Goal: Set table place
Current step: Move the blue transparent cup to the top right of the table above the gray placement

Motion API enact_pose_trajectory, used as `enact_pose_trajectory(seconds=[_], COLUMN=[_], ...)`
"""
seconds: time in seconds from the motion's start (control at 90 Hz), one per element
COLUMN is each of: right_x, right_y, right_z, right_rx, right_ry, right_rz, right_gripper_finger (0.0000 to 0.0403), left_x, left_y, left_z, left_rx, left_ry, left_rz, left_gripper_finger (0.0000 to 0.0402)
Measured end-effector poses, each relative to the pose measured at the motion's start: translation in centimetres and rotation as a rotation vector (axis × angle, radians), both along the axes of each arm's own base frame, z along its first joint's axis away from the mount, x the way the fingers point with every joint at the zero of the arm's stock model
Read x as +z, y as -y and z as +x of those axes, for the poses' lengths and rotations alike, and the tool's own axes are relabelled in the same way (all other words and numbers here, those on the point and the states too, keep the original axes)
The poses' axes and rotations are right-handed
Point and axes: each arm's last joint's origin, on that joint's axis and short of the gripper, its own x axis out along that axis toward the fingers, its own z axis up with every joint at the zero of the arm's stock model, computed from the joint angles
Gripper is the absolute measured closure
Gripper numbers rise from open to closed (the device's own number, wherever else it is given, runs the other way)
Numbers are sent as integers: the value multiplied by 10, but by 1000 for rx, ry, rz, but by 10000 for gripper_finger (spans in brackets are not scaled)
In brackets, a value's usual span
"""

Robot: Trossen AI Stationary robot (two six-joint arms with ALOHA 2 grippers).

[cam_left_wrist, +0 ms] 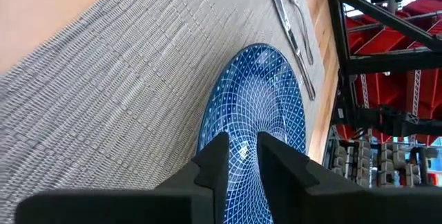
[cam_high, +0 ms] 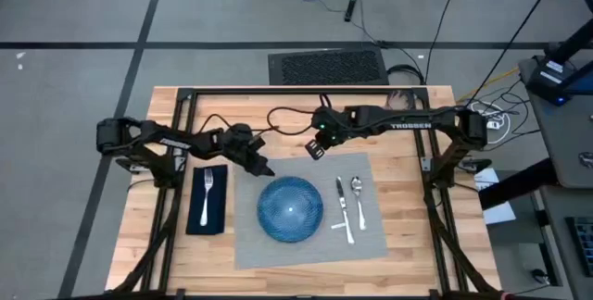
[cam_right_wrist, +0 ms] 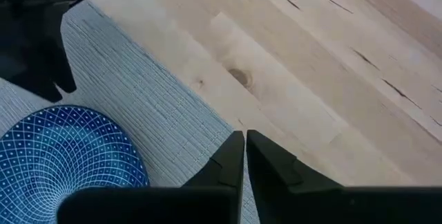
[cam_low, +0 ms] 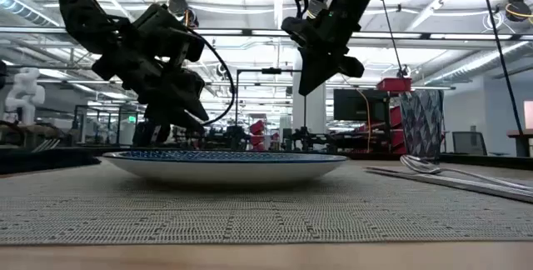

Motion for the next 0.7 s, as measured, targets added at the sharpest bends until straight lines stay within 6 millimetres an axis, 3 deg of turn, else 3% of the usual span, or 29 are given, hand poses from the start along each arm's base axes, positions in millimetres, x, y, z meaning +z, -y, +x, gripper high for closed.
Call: enact_pose_trajectory(seconds=[0.167, 0.444, 0.7], right_x=[18, 41, 58], right_y=[12, 48, 79], right_z=[-20, -80, -129], right_rx=[-2, -129, -290], right_ry=[-67, -252, -301], right_rz=[-18, -24, 13], right_gripper_finger=[397, 397, 397], left_x=[-2, -3, -3], left_y=[3, 9, 10], left_z=[-1, 0, 0], left_rx=[-14, -43, -57], left_ry=[-28, -30, -24], left_rz=[-5, -5, 10], left_gripper_finger=[341, 341, 341])
